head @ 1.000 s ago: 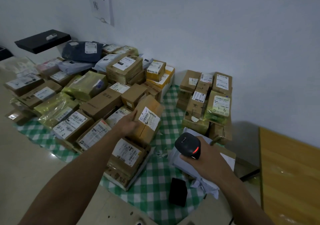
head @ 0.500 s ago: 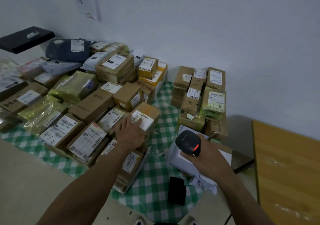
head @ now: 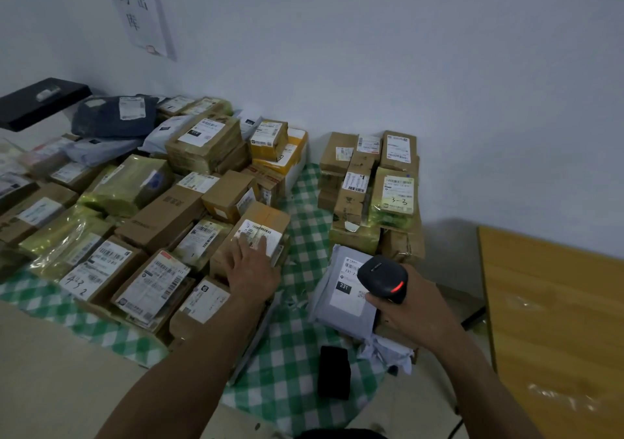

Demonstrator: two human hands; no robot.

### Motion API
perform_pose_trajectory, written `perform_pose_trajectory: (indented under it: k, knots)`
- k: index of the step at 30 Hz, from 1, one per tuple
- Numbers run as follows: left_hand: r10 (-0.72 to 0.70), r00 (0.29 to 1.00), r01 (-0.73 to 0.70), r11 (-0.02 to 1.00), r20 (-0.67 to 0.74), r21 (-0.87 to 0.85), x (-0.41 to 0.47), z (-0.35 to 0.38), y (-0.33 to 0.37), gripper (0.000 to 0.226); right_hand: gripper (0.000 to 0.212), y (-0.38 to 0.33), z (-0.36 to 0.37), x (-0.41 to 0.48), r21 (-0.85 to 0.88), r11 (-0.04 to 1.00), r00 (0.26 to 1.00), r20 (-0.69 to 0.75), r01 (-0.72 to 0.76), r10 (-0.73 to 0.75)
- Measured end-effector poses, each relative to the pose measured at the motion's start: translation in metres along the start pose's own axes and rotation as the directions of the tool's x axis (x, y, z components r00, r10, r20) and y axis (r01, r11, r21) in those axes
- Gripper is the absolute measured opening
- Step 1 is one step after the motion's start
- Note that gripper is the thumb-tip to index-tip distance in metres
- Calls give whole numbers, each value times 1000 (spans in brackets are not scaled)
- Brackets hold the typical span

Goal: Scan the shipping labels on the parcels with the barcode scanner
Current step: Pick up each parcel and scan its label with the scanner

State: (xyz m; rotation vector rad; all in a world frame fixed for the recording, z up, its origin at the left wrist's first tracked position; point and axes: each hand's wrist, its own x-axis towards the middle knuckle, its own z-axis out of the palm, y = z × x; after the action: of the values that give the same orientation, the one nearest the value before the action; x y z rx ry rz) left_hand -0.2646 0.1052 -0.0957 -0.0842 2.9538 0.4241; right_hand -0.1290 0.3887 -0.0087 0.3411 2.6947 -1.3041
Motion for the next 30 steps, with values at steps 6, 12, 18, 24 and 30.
perform_pose_trajectory:
  k: [6, 12, 18, 24, 30]
  knots:
    - [105, 993, -79, 919, 47, -386, -39, 14, 59, 76, 53, 16, -13, -5, 44, 999, 999, -18, -32, 33]
    - [-29, 911, 312, 699, 411, -643, -61, 67, 93, 96, 56, 36, -13, -7, 16, 996, 996, -20, -87, 87]
    - [-119, 925, 346, 661, 362, -666, -63, 88, 86, 59, 65, 51, -9, -10, -50, 997, 999, -16, -52, 51]
    - [-210, 941, 338, 579, 265, -742, -71, 83, 82, 8, 60, 61, -5, -7, -60, 996, 998, -21, -64, 63]
    - [-188, 931, 362, 587, 314, -724, -77, 89, 77, 14, 54, 61, 3, -7, -3, 996, 996, -6, -90, 90]
